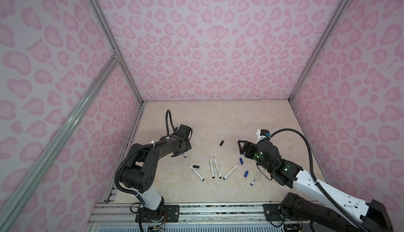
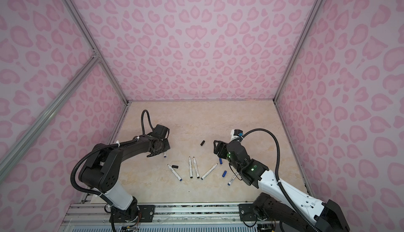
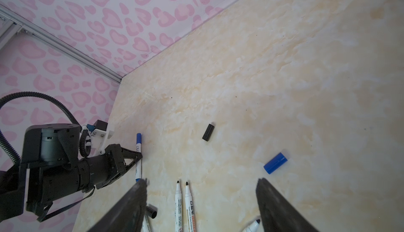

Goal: Insert the pens into the pen caps
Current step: 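Lower the capped white marker to the table and open the left gripper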

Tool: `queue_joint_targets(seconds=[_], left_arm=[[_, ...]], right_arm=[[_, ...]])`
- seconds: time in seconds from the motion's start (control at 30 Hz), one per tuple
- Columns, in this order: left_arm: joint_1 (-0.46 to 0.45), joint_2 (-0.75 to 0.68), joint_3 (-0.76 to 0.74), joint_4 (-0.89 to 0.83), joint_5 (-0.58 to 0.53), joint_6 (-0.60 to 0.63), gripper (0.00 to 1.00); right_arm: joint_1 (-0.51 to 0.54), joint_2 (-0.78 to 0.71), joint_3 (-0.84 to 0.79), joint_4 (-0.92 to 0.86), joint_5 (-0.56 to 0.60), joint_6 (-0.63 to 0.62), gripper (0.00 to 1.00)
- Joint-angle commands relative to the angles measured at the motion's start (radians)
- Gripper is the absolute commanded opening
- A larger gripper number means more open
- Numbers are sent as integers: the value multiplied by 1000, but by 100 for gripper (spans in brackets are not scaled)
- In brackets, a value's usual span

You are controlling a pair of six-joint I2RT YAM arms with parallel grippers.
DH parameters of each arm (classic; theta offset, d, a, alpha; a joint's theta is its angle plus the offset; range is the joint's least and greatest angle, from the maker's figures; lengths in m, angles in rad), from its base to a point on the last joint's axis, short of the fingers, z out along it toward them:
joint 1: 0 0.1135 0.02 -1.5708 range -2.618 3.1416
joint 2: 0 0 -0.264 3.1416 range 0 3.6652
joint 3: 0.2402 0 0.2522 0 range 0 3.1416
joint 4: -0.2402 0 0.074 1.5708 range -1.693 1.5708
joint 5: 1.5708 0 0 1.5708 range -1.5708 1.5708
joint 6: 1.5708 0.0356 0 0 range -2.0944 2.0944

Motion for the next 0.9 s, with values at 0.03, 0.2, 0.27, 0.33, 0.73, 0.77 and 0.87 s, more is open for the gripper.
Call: queue_joint_targets(seconds=[0.03, 0.2, 0.27, 0.33, 0.73, 0.77, 0.87], left_arm=[[2, -22, -11, -24, -27, -15, 24], [2, -61, 0, -37, -17, -12, 32], [2, -70, 9, -41, -8, -9, 34], [2, -76, 14, -47, -1, -8, 35], [2, -176, 13, -64, 39, -2, 62], [1, -188, 15, -65, 44, -2, 63], [2, -230, 18, -73, 66, 3, 66]], right_arm=[[0, 17, 16, 14, -24, -26, 82], [0, -5, 23, -6, -11, -31, 85], [0, -16, 14, -11, -5, -29, 85], [0, -27, 5, -10, -7, -29, 86], [-1, -96, -5, -40, 9, -38, 97], [0, -100, -6, -42, 10, -39, 97], [0, -114, -16, -42, 14, -38, 98]])
